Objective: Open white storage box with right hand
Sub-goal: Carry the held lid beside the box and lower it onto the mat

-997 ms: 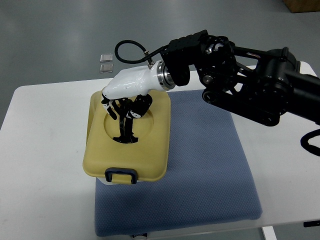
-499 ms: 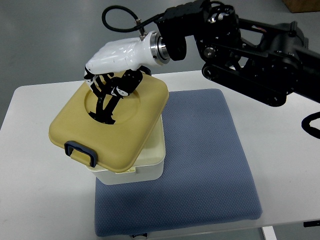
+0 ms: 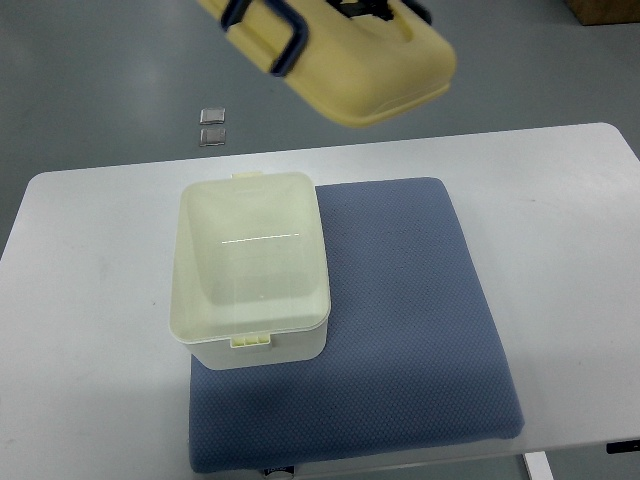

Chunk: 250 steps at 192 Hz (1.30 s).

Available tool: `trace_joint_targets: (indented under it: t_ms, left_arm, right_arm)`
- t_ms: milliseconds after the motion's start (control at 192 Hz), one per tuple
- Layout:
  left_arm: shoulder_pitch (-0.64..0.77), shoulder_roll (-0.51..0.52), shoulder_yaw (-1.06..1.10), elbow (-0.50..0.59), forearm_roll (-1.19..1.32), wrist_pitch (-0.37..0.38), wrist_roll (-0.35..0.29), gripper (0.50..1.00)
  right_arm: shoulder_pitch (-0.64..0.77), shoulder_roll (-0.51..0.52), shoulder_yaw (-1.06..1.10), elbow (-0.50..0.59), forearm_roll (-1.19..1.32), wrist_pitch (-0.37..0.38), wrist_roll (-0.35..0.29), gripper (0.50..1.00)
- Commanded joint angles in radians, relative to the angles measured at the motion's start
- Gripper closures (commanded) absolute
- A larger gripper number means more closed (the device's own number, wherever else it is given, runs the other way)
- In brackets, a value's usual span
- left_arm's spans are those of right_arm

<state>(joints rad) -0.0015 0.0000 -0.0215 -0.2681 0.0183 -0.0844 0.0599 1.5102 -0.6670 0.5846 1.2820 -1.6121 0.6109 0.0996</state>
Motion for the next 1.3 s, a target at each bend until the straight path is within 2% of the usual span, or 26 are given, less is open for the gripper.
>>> trace_joint_targets:
  t_ms: [0,78,187,629,1294]
  left_arm:
    - [0.000,0.000,0.000,0.000,0.003,0.000,0.001,0.500]
    - [0.000,0.000,0.000,0.000,0.002,0.000,0.000,0.500]
    - [0.000,0.000,0.000,0.000,0.002,0.000,0.001,0.500]
    - [0.000,0.000,0.000,0.000,0.002,0.000,0.001,0.500]
    - [0.000,0.000,0.000,0.000,0.002,0.000,0.001,0.500]
  right_arm:
    - [-0.051,-0.082,-0.035,-0.007,-0.008,0.000,0.000,1.000]
    - [-0.085,-0.123,-0.048,-0.018,-0.012,0.000,0.002,1.000]
    - [-0.125,-0.131,-0.069,-0.032,-0.037,0.000,0.002,1.000]
    - [-0.300,-0.083,-0.138,-0.062,-0.101,0.000,0.002,1.000]
    - [-0.357,-0.063,-0.163,-0.061,-0.101,0.000,0.002,1.000]
